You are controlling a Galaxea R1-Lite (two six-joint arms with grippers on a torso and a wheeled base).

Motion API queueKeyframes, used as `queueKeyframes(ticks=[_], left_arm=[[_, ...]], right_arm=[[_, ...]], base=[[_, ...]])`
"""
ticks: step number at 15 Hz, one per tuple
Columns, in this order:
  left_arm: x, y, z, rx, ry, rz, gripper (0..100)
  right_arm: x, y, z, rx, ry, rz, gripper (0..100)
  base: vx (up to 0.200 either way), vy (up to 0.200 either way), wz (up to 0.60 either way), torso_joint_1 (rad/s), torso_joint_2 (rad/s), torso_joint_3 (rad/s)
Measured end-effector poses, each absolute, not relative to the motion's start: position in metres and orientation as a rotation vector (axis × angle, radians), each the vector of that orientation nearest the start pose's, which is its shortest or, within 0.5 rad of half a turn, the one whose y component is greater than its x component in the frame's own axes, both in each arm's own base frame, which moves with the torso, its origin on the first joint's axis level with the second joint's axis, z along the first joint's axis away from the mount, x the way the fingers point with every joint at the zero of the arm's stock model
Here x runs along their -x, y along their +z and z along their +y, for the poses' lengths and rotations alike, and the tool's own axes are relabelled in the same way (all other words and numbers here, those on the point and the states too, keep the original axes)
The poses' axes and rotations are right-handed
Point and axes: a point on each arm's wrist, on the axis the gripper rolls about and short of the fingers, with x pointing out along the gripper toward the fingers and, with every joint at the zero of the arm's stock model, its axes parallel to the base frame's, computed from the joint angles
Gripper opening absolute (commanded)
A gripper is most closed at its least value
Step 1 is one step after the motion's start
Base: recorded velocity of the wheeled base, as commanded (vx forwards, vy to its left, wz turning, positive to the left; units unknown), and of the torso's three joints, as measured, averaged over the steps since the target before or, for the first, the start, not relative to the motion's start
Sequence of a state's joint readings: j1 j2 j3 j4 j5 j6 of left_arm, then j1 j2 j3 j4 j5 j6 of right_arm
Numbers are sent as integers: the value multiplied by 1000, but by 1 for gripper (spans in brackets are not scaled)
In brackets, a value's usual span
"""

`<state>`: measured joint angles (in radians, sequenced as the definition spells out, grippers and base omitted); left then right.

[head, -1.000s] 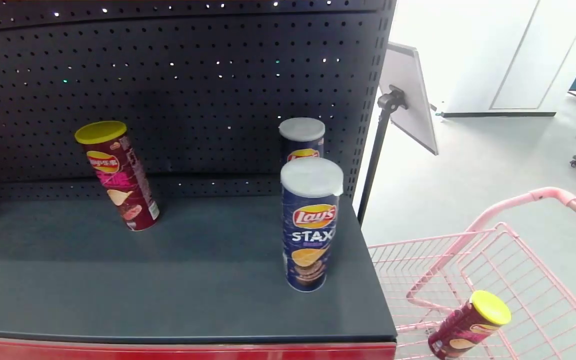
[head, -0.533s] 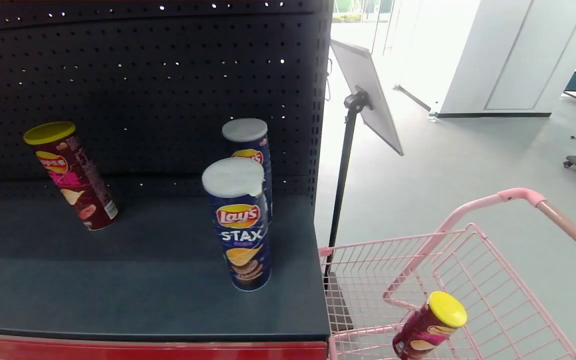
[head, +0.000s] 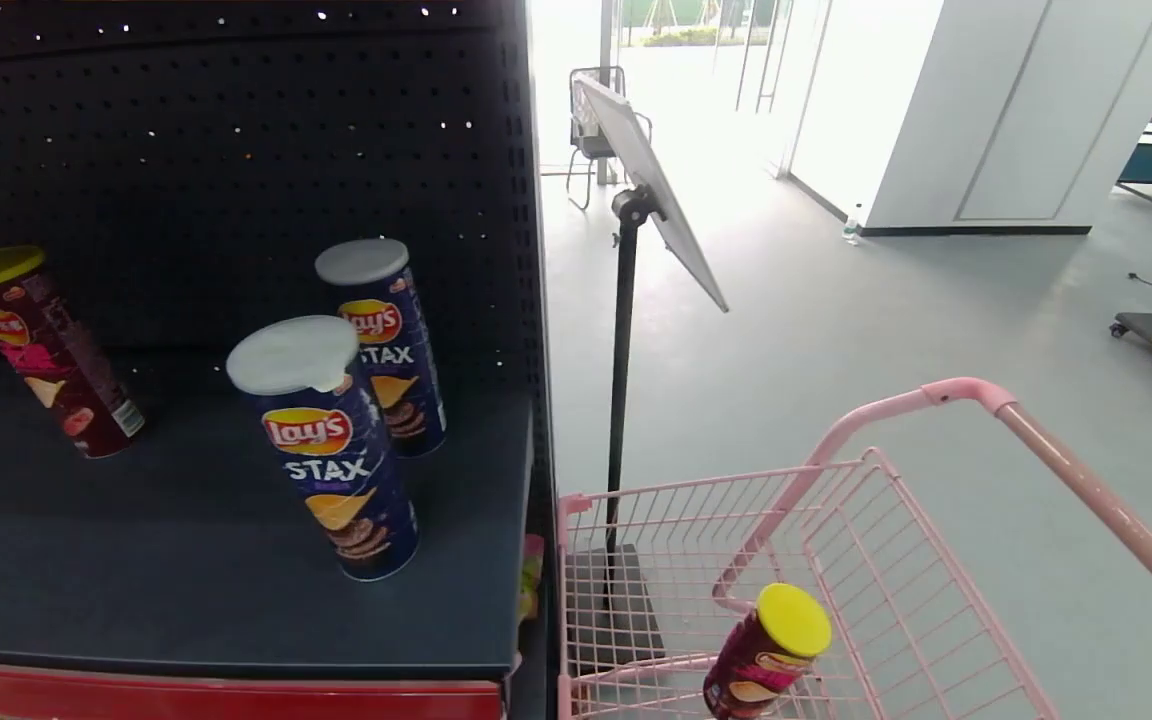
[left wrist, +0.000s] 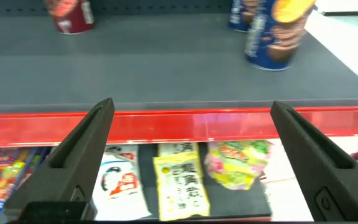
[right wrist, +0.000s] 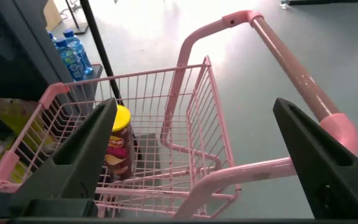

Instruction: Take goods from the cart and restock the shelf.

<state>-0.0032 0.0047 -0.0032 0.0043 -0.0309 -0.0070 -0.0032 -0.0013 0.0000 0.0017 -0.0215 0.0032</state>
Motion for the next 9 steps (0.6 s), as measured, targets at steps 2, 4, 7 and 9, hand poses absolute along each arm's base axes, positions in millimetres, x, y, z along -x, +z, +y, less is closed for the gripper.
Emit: queueKeyframes(ticks=[2, 4, 7, 9], left_arm=[[23, 76, -1, 8, -34, 6, 100], [23, 76, -1, 9, -33, 6, 100], [23, 76, -1, 6, -34, 6, 100], [23, 76, -1, 8, -34, 6, 100]], right_arm=[[23, 75, 0, -4, -25, 0, 100], [23, 75, 0, -3, -23, 1, 100], [23, 75, 0, -3, -25, 0, 100], [23, 75, 0, -3, -24, 0, 100]], base=[[0, 0, 0, 0, 0, 0], [0, 0, 0, 0, 0, 0], [0, 0, 0, 0, 0, 0], [0, 0, 0, 0, 0, 0]])
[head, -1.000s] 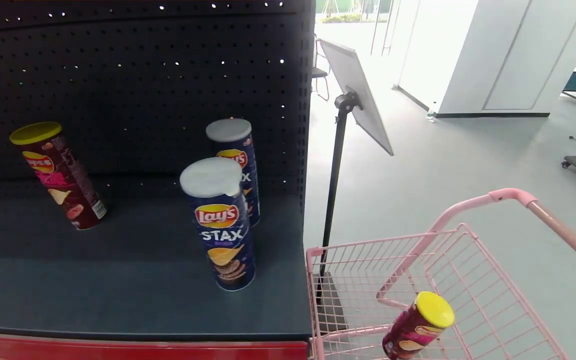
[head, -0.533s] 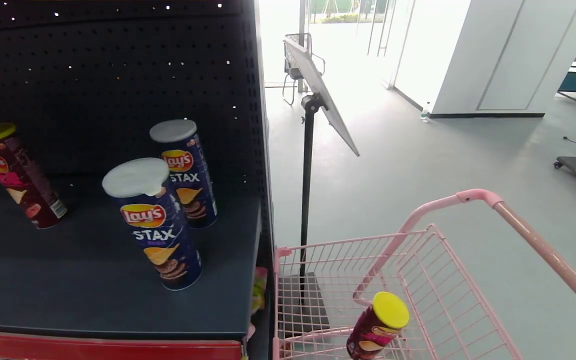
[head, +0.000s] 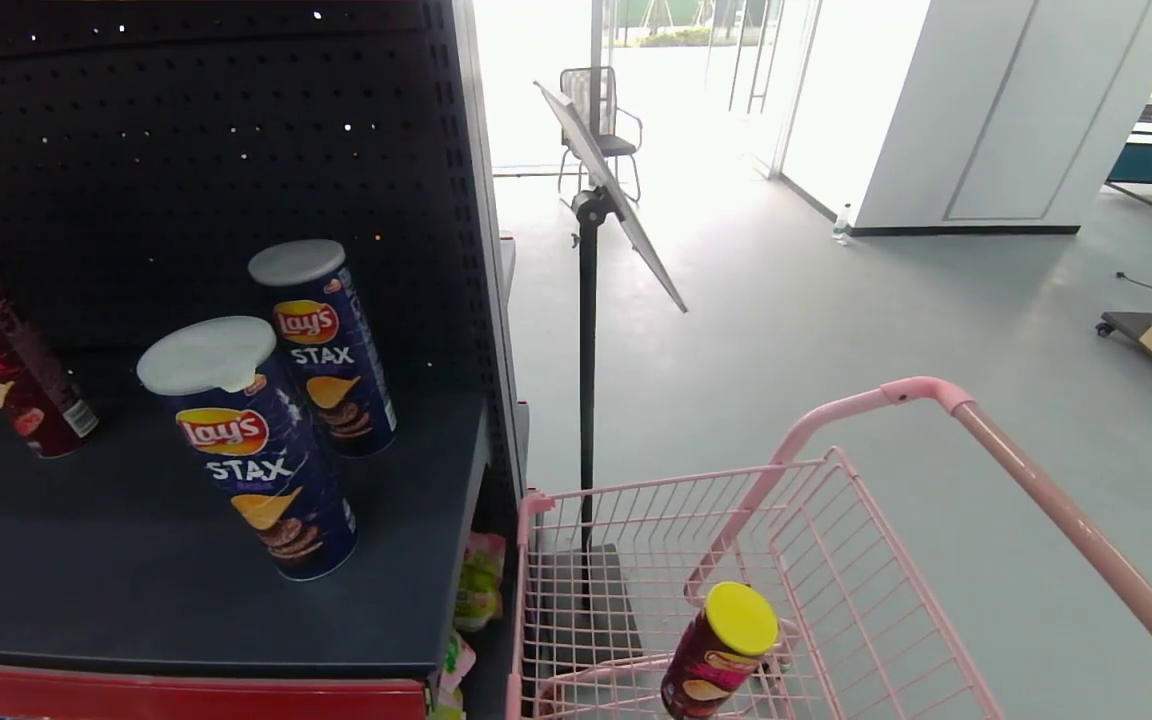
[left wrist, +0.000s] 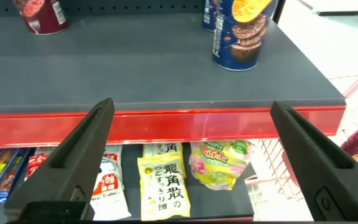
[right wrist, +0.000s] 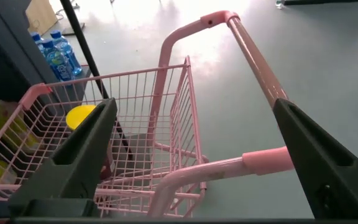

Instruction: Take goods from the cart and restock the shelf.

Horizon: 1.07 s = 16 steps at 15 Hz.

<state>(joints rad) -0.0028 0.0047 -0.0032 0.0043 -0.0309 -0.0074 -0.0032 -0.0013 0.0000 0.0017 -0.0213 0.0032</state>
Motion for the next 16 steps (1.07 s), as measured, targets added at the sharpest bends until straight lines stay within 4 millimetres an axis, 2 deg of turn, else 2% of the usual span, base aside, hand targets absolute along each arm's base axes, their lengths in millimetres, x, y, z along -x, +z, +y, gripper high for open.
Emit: queueKeyframes(ticks=[8, 16], left_arm=[[23, 76, -1, 16, -34, 6, 100], [23, 76, -1, 14, -34, 6, 100]], right_arm=[[23, 75, 0, -3, -25, 0, 100], [23, 75, 0, -3, -24, 0, 100]], base=[[-200, 0, 0, 3, 2, 4], [0, 0, 0, 0, 0, 0]])
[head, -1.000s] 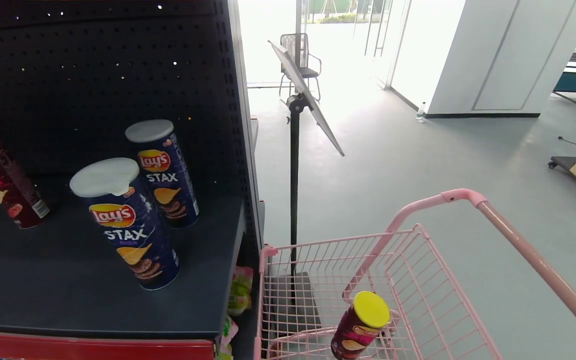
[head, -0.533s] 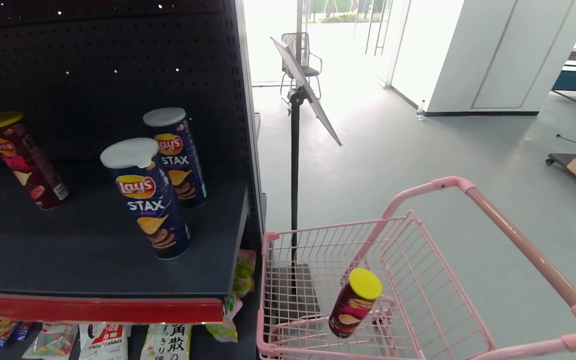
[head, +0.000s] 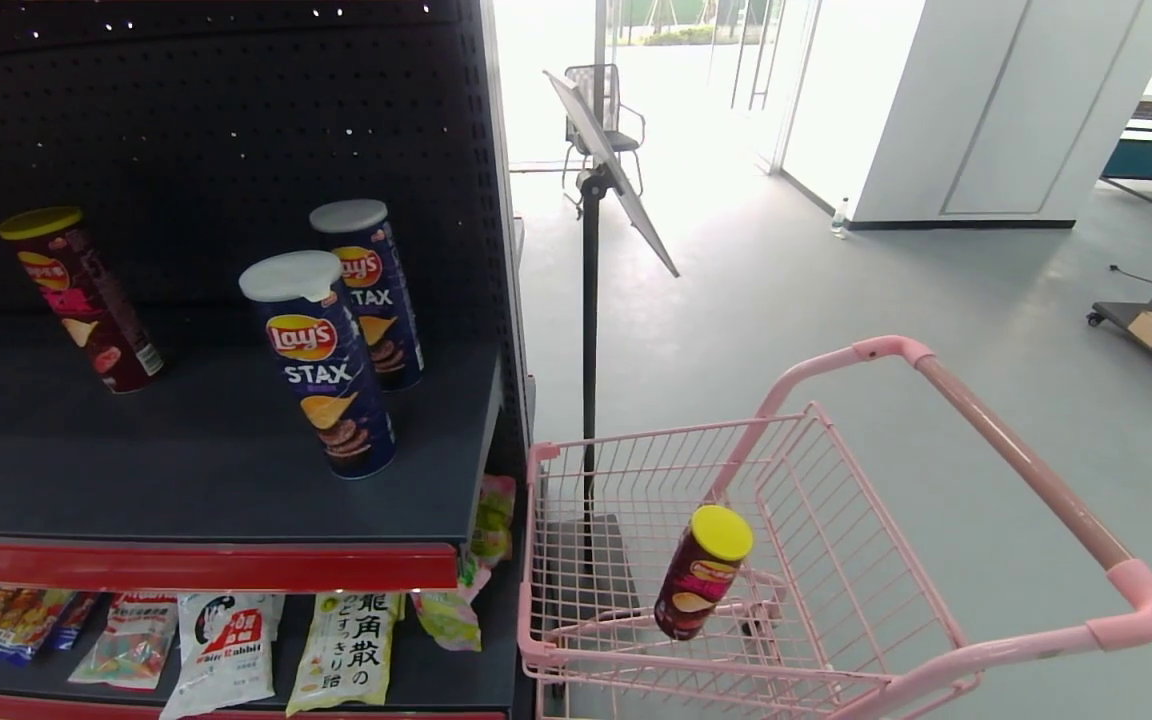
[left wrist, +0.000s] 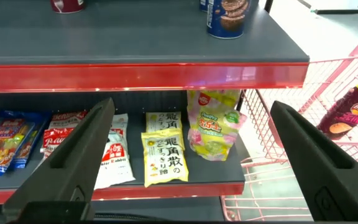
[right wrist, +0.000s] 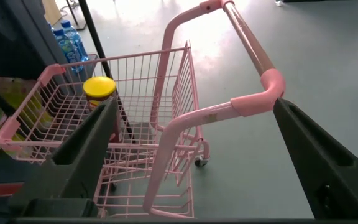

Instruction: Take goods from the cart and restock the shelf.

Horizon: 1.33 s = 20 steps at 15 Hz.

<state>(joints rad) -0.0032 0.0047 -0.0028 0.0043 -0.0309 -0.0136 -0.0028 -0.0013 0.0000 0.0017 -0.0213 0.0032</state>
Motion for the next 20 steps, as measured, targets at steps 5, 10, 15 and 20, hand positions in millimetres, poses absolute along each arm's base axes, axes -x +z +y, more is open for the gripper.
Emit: queueKeyframes(ticks=[5, 10, 15, 20], left_arm=[[23, 76, -1, 13, -34, 6, 100], [23, 76, -1, 14, -34, 6, 100], [23, 76, -1, 14, -34, 6, 100], [23, 76, -1, 13, -34, 7, 100]], right_arm=[[23, 75, 0, -4, -23, 0, 100], [23, 75, 0, -19, -22, 0, 100], [23, 75, 0, -25, -23, -1, 100], [23, 75, 0, -25, -23, -1, 100]], base=[[0, 0, 0, -47, 112, 60], [0, 0, 0, -156, 357, 196], [0, 0, 0, -171, 405, 234], [0, 0, 0, -217, 543, 323]])
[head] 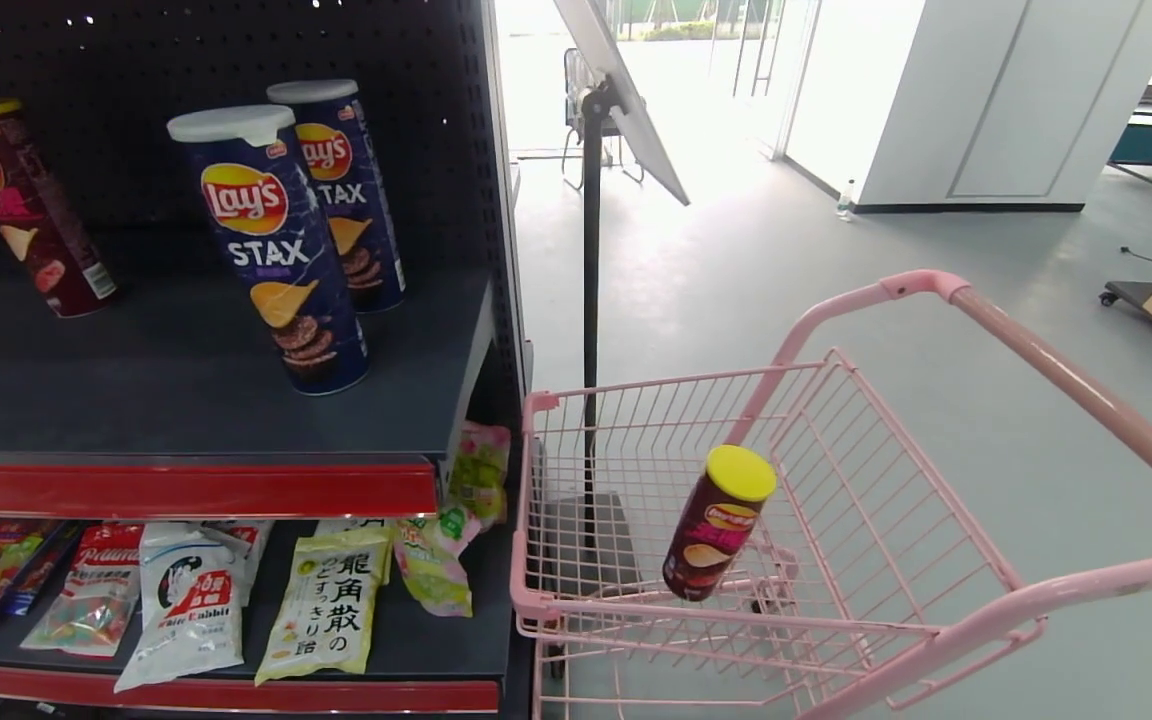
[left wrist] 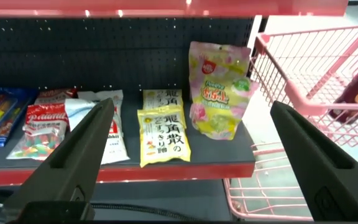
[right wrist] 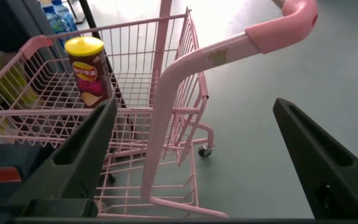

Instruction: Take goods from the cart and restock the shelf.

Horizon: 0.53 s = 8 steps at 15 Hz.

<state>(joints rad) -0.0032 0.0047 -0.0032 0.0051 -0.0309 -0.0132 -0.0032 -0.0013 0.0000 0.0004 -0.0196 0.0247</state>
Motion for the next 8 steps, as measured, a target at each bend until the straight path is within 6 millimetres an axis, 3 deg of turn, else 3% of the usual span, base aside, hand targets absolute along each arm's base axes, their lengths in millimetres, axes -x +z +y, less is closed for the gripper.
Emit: queueKeyframes(ticks=[8], left_arm=[[23, 76, -1, 14, -34, 7, 100]], right_arm=[[23, 75, 0, -9, -23, 0, 100]], base=[[0, 0, 0, -176, 491, 314]])
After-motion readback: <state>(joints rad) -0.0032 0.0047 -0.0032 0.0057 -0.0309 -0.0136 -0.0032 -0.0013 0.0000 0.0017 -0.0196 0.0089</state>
